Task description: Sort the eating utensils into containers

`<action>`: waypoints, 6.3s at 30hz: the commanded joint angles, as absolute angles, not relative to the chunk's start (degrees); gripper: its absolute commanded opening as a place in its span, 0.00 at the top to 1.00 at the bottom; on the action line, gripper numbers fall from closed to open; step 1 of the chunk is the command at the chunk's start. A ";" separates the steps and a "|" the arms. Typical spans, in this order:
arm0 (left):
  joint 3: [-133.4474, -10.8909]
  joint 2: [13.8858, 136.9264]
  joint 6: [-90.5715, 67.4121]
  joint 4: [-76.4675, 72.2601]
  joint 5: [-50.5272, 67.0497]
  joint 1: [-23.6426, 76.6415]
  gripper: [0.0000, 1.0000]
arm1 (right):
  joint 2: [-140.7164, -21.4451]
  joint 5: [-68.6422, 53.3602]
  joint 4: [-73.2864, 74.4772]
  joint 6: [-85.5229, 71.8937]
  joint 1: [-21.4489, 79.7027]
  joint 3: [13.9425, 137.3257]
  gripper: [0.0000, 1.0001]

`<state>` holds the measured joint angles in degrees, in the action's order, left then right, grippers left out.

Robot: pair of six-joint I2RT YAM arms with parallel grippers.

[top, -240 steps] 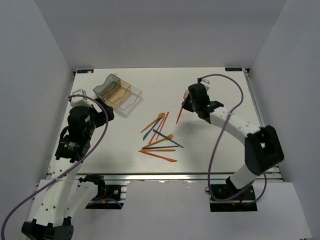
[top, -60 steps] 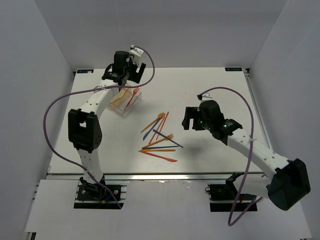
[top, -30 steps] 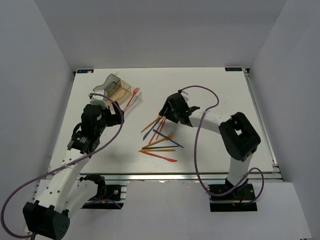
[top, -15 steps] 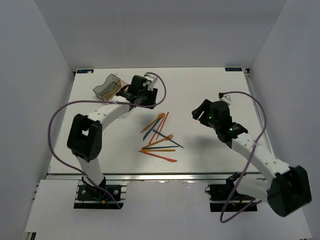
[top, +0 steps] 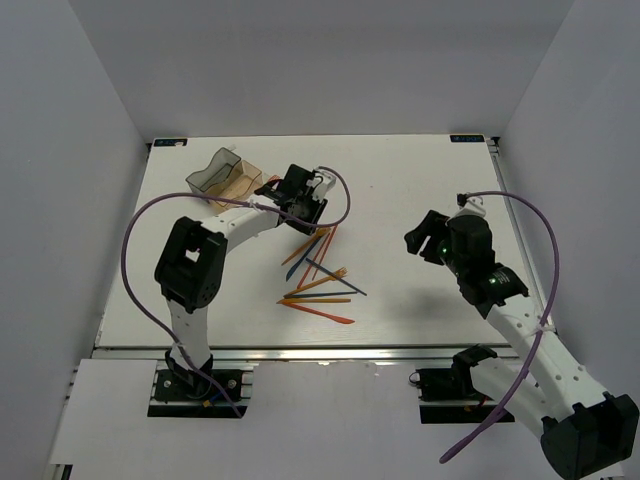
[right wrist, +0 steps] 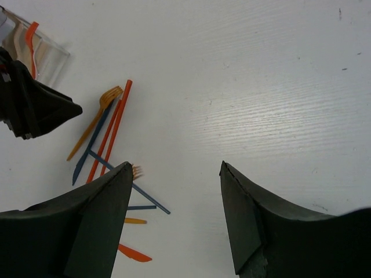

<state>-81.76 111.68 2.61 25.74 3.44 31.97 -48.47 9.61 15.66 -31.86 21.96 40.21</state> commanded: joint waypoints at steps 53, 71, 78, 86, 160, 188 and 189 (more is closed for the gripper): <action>-90.52 105.91 15.28 25.84 -1.04 31.56 1.00 | -43.50 8.96 16.79 -26.37 21.01 39.29 0.31; -104.42 113.29 25.58 25.93 9.93 13.89 1.00 | -43.15 6.59 17.67 -23.91 20.74 39.55 0.31; -96.86 111.98 25.75 21.71 13.88 13.01 1.00 | -44.12 6.24 16.26 -23.91 20.74 38.94 0.31; -90.45 111.88 25.58 16.44 13.18 11.78 1.00 | -44.91 5.62 15.56 -23.73 20.74 38.58 0.30; -68.65 100.37 7.03 31.21 6.24 48.43 0.60 | -49.75 -9.32 14.50 -21.53 20.83 35.07 0.22; -68.63 107.58 9.22 27.16 -1.58 47.02 0.76 | -46.32 -10.81 15.82 -20.57 20.83 35.86 0.22; -69.34 107.84 9.49 28.12 -2.28 47.02 0.78 | -46.41 -10.90 15.47 -20.65 20.83 35.77 0.22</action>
<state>-67.55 106.98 8.21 26.89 0.82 47.35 -47.24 -9.78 16.60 -21.58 20.99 34.94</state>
